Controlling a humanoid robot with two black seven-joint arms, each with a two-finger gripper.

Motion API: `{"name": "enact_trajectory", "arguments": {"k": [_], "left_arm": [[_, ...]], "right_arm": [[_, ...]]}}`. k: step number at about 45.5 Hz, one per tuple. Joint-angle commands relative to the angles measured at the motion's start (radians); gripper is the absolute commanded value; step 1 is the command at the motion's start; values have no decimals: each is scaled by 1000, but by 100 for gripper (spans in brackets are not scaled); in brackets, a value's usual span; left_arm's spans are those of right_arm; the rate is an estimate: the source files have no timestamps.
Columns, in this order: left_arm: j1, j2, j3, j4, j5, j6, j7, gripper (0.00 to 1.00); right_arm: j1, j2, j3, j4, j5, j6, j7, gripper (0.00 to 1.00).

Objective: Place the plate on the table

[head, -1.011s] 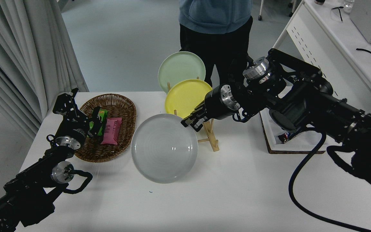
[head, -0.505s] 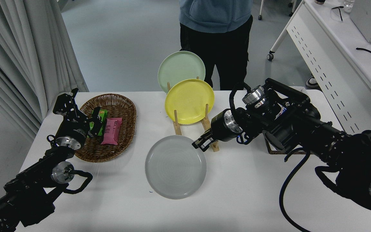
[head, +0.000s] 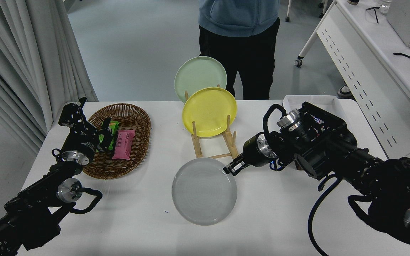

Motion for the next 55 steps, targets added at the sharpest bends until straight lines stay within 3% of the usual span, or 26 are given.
{"name": "enact_trajectory", "arguments": {"k": [1,55], "left_arm": [[0,0,0,0,-1,0,0,100],[0,0,0,0,0,0,0,100]], "right_arm": [[-39,0,5,14,-2,0,-1,0],[-125,0,-1,76,-41,0,-1,0]]}}
